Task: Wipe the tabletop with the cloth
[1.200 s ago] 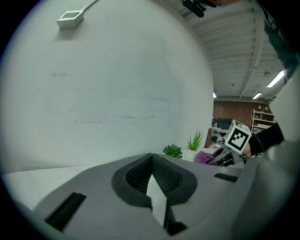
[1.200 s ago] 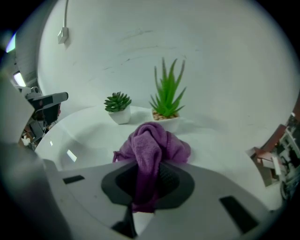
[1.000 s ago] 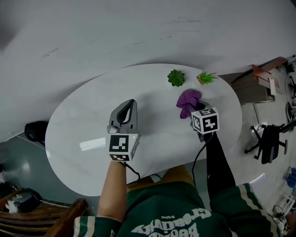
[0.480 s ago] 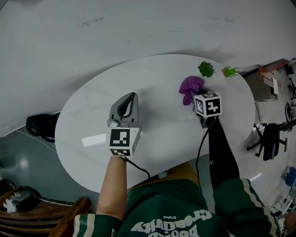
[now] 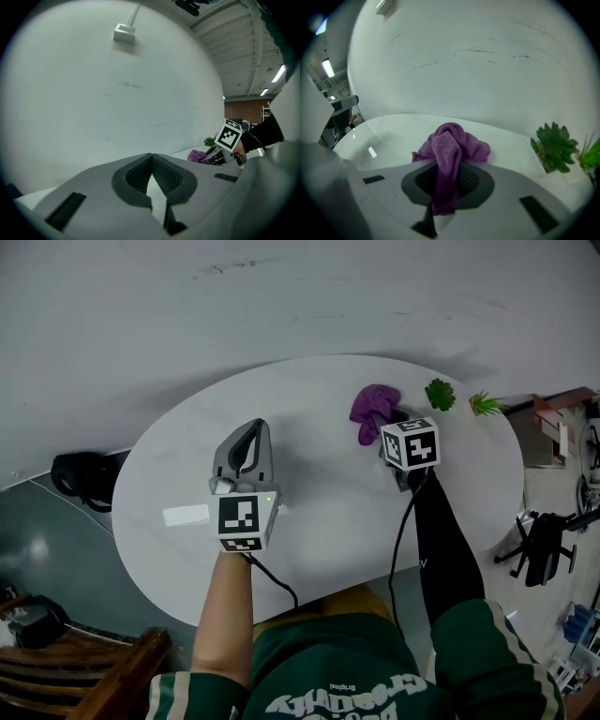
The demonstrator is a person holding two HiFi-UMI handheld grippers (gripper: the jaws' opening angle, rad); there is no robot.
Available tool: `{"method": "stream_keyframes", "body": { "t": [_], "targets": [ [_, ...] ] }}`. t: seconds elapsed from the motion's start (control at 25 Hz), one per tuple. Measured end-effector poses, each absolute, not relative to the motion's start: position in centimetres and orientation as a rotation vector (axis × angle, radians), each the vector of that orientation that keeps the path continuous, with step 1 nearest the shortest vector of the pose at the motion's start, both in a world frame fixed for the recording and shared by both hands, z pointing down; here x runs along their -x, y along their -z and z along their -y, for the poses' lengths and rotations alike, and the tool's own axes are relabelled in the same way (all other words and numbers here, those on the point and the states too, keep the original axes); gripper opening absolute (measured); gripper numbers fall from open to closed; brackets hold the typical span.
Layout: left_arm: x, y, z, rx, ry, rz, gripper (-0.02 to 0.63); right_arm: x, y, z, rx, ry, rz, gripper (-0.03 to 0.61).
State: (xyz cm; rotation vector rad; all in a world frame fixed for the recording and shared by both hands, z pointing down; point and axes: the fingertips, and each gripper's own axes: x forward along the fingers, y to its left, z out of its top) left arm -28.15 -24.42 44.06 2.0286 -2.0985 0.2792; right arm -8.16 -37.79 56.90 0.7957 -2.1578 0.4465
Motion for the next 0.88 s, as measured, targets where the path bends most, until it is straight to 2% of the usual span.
{"method": "stream_keyframes", "body": {
  "t": [0.4,0.88],
  "targets": [
    [30.2,-43.5,23.2,-1.9,-0.328,2.221,0.0,10.9,-56.7,39.8,-0.736,-0.413,2.222,0.055],
    [36.9,-43.1,17.4,-1.778,-0.352,2.324,0.0,19.0,-56.8,33.7,-0.654,-0.436,2.248,0.055]
  ]
}}
